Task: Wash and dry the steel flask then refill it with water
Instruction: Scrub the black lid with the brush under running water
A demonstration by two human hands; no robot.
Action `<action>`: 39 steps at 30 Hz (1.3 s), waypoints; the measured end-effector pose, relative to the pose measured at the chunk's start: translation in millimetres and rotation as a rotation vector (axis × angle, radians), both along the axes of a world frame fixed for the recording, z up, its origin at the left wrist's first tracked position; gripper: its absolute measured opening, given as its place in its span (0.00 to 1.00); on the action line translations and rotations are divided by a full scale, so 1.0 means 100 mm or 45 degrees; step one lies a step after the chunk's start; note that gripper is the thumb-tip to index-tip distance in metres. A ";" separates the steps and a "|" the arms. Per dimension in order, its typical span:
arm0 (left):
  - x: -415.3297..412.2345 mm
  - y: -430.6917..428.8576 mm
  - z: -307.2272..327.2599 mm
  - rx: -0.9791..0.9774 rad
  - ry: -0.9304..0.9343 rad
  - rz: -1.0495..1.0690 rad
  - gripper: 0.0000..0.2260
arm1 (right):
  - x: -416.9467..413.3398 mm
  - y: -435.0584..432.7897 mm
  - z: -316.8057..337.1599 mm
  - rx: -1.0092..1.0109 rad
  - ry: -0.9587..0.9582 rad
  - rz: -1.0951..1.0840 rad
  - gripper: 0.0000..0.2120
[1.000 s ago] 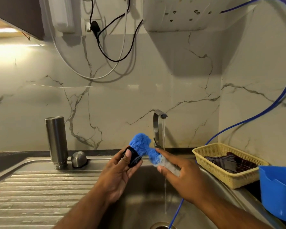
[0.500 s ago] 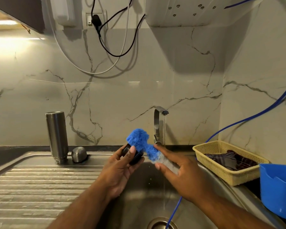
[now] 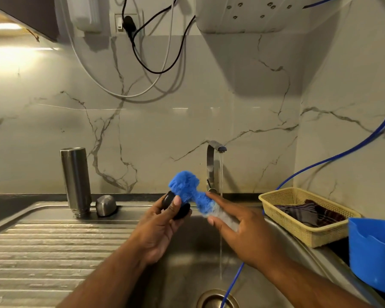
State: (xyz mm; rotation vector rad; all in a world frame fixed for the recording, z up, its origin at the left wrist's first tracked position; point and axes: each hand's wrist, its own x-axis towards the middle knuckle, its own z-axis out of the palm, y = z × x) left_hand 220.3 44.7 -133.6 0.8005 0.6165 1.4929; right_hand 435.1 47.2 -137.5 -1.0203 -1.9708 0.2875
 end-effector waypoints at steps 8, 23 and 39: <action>0.00 -0.01 0.02 0.085 0.131 -0.026 0.20 | 0.04 0.07 -0.03 -0.012 0.088 0.012 0.26; 0.02 -0.06 0.05 -0.025 -0.026 -0.086 0.23 | 0.03 -0.02 0.04 -0.074 0.127 0.091 0.26; 0.07 0.03 0.07 -0.132 0.203 0.659 0.24 | -0.30 -0.25 -0.01 -0.169 0.156 0.131 0.27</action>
